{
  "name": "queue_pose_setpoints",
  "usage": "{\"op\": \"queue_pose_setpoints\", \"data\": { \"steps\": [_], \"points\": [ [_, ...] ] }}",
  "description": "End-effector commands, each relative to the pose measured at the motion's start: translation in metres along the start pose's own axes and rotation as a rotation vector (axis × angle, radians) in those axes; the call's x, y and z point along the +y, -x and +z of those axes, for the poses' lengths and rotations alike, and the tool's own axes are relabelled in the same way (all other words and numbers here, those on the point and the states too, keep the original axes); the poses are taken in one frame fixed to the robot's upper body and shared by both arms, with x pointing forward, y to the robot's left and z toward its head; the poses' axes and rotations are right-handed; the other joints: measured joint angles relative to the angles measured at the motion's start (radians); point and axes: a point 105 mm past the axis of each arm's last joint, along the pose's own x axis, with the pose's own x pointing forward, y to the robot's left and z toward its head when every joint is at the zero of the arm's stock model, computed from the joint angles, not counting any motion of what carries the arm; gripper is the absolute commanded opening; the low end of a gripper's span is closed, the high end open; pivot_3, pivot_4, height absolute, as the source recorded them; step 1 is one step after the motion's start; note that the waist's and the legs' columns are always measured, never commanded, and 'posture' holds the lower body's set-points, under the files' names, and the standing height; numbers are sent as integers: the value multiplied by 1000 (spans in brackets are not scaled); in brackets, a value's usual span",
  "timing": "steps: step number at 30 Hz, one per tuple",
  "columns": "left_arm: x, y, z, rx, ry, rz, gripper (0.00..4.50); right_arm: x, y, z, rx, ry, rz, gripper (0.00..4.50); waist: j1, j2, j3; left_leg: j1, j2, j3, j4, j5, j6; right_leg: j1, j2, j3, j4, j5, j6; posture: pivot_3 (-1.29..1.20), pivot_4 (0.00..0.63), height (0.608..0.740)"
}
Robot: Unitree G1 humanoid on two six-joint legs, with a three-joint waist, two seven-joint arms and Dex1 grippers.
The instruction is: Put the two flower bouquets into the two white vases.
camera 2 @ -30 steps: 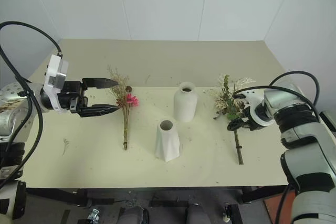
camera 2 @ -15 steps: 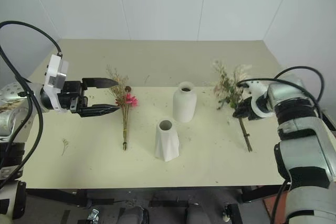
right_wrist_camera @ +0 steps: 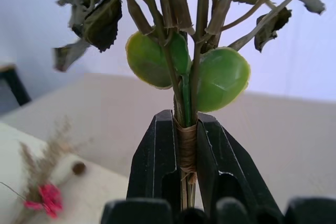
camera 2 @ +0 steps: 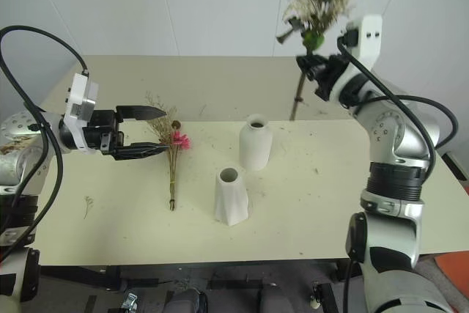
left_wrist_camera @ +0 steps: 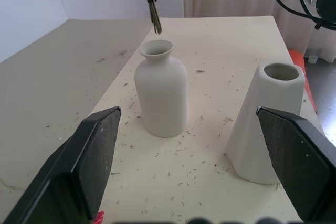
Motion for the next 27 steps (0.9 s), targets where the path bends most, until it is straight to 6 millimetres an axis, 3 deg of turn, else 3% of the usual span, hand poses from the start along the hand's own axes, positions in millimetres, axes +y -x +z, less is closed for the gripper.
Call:
{"op": "queue_pose_setpoints", "data": {
  "steps": [1, 6, 13, 23, 27],
  "points": [
    [0, 1, 11, -16, -42, -4, 4500, 19, 0, 31, -125, 44, 51, 219, 0, 0, 0, 0, 0, 0, 0, 0, 0, 0, 0, 0, 0, 0, 0, 0, 150, 740],
    [0, 1, 11, -19, -46, -1, 4500, 37, -6, 27, -115, 37, 124, 219, 9, 0, 0, 1, 0, 0, 0, 0, 0, 0, 0, 0, -1, 0, 0, 0, 150, 740],
    [0, 3, 10, -18, -48, 16, 4500, 44, -7, 10, -70, 27, 147, 219, 9, 0, 0, 1, 0, 0, 0, 0, 0, 0, 0, 0, -1, 0, 0, 0, 150, 740],
    [0, 4, 10, -15, -50, 22, 4500, 39, -7, -28, 18, 36, 125, 219, 9, 0, 0, 1, 0, 0, 0, 0, 0, 0, 0, 0, -1, 0, 0, 0, 150, 740],
    [1, 4, 10, -12, -50, 22, 4500, 45, -4, -38, 37, 40, 142, 1511, 9, 0, 0, 1, 0, 0, 0, 0, 0, 0, 0, 0, -1, 0, 0, 0, 150, 740]
  ]
}}
